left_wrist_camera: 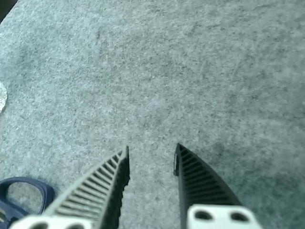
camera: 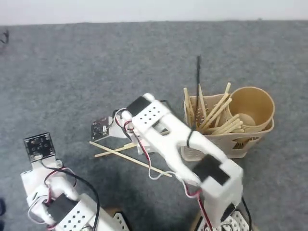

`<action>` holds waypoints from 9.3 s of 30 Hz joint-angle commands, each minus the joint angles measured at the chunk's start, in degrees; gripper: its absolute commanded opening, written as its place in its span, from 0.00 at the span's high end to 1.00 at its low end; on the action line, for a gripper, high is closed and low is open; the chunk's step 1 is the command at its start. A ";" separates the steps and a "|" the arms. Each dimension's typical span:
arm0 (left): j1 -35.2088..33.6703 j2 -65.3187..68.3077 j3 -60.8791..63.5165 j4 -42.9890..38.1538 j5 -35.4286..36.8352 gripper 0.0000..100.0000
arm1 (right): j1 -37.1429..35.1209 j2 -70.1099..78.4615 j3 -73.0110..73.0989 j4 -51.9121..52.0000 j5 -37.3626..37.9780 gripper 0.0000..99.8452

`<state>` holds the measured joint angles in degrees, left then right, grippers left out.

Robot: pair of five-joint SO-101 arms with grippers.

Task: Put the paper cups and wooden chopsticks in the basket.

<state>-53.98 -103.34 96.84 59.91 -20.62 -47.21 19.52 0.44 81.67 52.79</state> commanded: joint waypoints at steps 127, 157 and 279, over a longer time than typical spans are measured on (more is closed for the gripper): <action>0.18 -1.05 -0.48 -0.18 -0.88 0.86 | 1.63 -17.27 5.54 -3.74 -1.32 0.77; 0.18 -1.05 -0.48 -0.18 -0.88 0.86 | 1.89 15.25 -13.80 -5.41 -1.49 0.99; 0.18 -1.05 -0.48 0.70 -0.88 0.86 | -3.47 -39.96 -5.36 9.89 -21.71 0.77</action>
<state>-53.98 -103.34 96.84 60.44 -21.05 -48.53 -25.49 -1.67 88.88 27.74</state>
